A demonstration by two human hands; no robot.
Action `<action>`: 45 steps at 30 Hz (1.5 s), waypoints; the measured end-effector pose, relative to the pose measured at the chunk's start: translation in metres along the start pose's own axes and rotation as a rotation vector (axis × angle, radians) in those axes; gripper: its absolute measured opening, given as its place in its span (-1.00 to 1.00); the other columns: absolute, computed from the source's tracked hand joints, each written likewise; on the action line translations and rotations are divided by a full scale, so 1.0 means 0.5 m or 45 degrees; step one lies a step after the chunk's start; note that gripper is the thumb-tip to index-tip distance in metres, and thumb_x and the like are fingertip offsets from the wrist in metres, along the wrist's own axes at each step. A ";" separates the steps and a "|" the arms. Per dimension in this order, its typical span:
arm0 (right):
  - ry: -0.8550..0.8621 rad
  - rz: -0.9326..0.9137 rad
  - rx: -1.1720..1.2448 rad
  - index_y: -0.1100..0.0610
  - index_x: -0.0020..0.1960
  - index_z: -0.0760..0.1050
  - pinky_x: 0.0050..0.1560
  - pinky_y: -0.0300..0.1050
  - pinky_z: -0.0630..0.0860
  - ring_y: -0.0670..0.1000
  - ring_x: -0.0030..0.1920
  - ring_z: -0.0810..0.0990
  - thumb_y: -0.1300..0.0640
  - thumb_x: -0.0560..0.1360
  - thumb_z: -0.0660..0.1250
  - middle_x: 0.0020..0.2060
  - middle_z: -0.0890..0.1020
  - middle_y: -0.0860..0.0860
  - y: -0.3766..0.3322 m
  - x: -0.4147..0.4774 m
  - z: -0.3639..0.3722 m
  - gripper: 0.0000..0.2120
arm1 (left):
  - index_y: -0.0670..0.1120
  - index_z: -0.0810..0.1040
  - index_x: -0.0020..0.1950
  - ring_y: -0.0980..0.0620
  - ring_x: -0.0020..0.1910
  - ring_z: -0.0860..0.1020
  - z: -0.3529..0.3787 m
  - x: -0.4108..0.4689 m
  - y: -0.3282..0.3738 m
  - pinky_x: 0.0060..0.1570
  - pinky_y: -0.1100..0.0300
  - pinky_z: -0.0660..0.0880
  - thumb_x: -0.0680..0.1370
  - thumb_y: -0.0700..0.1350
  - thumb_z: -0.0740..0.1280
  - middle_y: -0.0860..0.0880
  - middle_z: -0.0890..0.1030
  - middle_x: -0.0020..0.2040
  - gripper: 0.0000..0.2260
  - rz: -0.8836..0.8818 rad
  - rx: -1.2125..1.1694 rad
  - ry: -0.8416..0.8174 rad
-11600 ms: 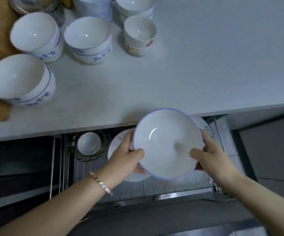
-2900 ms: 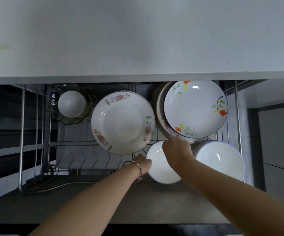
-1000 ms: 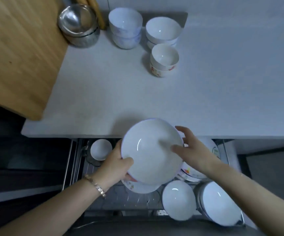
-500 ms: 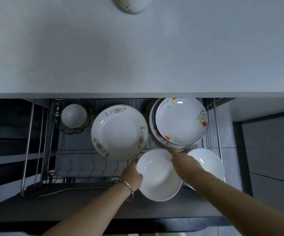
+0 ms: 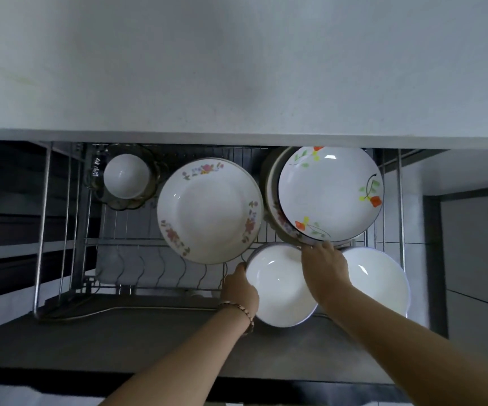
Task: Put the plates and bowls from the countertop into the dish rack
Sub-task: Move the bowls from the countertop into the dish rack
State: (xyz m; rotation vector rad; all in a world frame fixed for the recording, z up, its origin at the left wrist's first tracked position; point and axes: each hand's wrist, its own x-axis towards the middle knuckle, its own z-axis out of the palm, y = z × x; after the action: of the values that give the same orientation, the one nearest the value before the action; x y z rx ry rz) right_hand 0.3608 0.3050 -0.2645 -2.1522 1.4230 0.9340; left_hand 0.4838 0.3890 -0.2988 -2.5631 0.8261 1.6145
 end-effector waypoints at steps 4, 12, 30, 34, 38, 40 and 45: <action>-0.006 -0.004 -0.030 0.22 0.31 0.37 0.18 -0.07 0.48 0.15 0.22 0.54 0.29 0.58 0.12 0.20 0.59 0.13 -0.002 0.000 0.003 -0.69 | -0.15 0.43 0.30 -0.12 0.25 0.51 -0.006 0.008 0.002 0.21 0.06 0.52 0.55 -0.32 0.10 -0.15 0.53 0.26 -0.66 -0.009 0.061 -0.041; -0.072 -0.011 -0.135 0.21 0.23 0.42 0.02 -0.15 0.54 0.09 0.08 0.64 0.27 0.56 0.19 0.07 0.66 0.08 -0.011 -0.012 -0.014 -0.74 | -0.19 0.37 0.32 -0.12 0.25 0.50 -0.036 -0.001 0.016 0.21 0.08 0.49 0.60 -0.09 0.17 -0.16 0.50 0.29 -0.68 0.013 0.315 -0.196; 0.364 0.196 1.949 0.23 0.38 0.27 -0.28 -0.03 0.57 0.14 -0.19 0.59 -0.05 0.56 0.15 0.05 0.59 0.25 -0.144 0.124 -0.717 -0.50 | -0.18 0.59 0.11 -0.15 0.09 0.60 -0.671 -0.006 0.261 0.12 0.08 0.52 0.54 -0.25 0.22 -0.17 0.64 0.09 -0.79 0.646 0.014 0.484; 0.356 0.333 2.495 0.12 0.47 0.12 -0.18 0.01 0.60 0.24 0.16 0.58 -0.03 0.55 0.22 0.31 0.40 0.19 -0.164 0.219 -0.779 -0.42 | -0.16 0.59 0.08 -0.17 0.07 0.61 -0.732 0.041 0.267 0.05 0.06 0.54 0.52 -0.26 0.21 -0.17 0.63 0.11 -0.79 0.638 -0.086 0.462; 0.418 0.245 2.658 0.18 0.46 0.14 -0.13 0.02 0.62 0.18 0.02 0.63 0.35 0.56 0.06 -0.20 0.43 0.17 -0.181 0.237 -0.783 -0.52 | -0.10 0.57 0.02 -0.18 0.00 0.64 -0.742 0.065 0.253 -0.01 0.11 0.53 0.51 -0.27 0.17 -0.16 0.64 0.08 -0.78 0.652 -0.221 0.360; 0.463 0.261 2.639 0.24 0.44 0.18 -0.16 0.07 0.62 0.16 -0.24 0.59 0.42 0.53 0.04 -0.28 0.41 0.16 -0.189 0.233 -0.771 -0.51 | -0.05 0.52 -0.04 -0.17 -0.05 0.64 -0.736 0.068 0.248 -0.10 0.14 0.52 0.51 -0.27 0.17 -0.17 0.64 0.03 -0.81 0.667 -0.306 0.303; 0.353 0.294 2.369 0.26 0.33 0.27 -0.28 -0.02 0.65 0.24 -0.26 0.63 0.36 0.48 0.04 -0.26 0.55 0.21 -0.212 0.173 -0.688 -0.59 | 0.02 0.31 0.37 -0.05 -0.21 0.59 -0.722 0.018 0.277 -0.14 0.11 0.54 0.54 -0.12 0.28 -0.01 0.47 -0.05 -0.59 0.579 -0.764 -0.075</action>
State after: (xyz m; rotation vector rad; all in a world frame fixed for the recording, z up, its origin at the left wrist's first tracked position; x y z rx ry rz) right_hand 0.5876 0.0708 -0.0895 -0.6417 1.5137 -0.6454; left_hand 0.7301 0.1675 -0.0986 -2.8106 1.1274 2.3713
